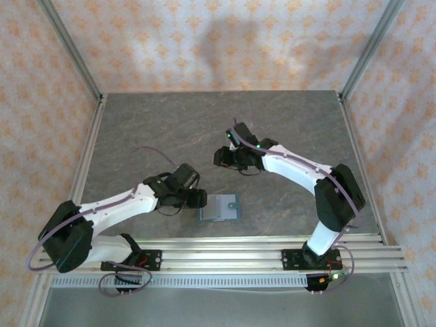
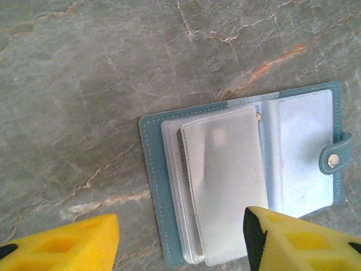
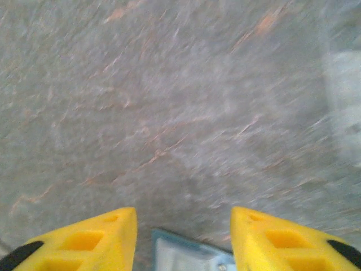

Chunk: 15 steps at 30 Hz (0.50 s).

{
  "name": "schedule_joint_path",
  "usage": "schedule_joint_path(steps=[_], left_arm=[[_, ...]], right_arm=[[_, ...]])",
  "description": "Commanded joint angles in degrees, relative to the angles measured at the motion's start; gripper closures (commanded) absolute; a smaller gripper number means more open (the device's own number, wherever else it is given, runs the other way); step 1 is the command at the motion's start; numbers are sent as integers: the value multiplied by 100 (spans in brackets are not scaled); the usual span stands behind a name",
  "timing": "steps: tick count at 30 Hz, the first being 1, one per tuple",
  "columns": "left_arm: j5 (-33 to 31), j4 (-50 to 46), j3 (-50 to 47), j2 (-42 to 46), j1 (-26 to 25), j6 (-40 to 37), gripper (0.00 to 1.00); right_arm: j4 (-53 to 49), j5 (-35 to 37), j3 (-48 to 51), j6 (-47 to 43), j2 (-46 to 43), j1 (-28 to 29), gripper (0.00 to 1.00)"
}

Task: Put the credit cards into the card holder
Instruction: Pick up the credit card from the storage box.

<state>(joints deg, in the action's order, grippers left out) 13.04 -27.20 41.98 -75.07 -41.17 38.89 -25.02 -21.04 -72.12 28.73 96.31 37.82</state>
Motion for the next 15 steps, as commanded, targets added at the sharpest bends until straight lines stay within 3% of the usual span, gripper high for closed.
schedule_joint_path(steps=[1,9,13,15], left_arm=[[-212,22,195,-381,-50,-184,39],[-91,464,44,-864,-115,-141,43],[-107,568,-113,-839,-137,-72,46],[-133,606,-180,-817,-141,-40,48]], right_arm=[[-939,808,-591,-563,-104,-234,59],[-2102,2074,-2329,-1412,776,-541,60],[-2331,2219,-3109,-1770,1450,-584,62],[-2495,2266,-3526,-1877,1835,-578,68]])
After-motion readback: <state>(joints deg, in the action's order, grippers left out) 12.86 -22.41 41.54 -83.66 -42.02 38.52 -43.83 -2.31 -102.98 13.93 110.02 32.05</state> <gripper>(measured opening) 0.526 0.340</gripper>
